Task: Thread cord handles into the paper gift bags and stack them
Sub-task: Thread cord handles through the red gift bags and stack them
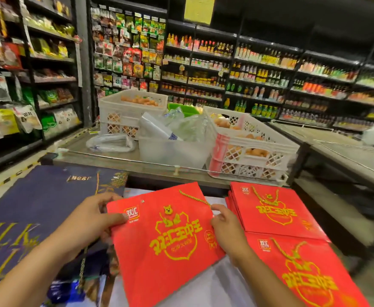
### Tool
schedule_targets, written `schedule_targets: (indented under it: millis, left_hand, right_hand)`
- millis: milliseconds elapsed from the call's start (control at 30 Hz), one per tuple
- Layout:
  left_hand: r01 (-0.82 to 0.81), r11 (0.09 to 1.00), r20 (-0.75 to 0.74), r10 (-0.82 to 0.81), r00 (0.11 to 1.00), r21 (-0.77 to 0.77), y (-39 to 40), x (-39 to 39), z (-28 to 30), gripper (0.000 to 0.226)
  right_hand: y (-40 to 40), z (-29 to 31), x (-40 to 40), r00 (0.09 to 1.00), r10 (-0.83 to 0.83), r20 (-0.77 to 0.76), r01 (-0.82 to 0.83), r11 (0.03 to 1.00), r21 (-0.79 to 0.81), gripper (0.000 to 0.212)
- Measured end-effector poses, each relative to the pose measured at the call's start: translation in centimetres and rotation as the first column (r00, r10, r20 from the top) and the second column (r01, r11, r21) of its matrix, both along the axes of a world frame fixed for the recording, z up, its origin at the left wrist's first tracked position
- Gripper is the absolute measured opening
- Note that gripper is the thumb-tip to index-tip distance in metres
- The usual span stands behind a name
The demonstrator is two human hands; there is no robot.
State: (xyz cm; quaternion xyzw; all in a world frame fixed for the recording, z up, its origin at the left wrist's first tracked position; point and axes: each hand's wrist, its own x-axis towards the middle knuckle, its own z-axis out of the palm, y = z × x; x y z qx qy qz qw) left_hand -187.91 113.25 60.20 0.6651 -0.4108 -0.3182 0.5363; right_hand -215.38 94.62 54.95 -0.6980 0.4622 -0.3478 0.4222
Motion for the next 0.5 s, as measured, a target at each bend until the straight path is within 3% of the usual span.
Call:
schedule_targets:
  millis: [167,300,400,500]
  left_hand:
    - [0.116,0.985,-0.022,-0.114,0.993,0.127,-0.2,-2.8,-0.7,0.024]
    - [-0.006,0.999,0.011,0.005,1.000,0.054,-0.5,-4.8,-1.6,0.025]
    - [-0.094,0.996,-0.067,0.094,0.993,0.007,-0.6,-6.8,-2.2,0.025]
    - [-0.170,0.985,-0.162,0.165,0.973,-0.015,-0.7,-8.8,-3.0,0.024]
  right_hand:
    - [-2.0,-1.6,-2.1,0.995,-0.077,-0.067,0.068,0.988,-0.139,0.023]
    - [-2.2,-2.3,-2.3,0.977,-0.146,-0.155,0.087,0.938,-0.336,0.027]
    - [-1.8,-2.3,-1.7,0.969,-0.181,-0.170,0.073,0.860,-0.504,0.022]
    - [-1.1,-1.9,-1.2,0.965,-0.136,-0.223,0.001,0.854,-0.520,0.019]
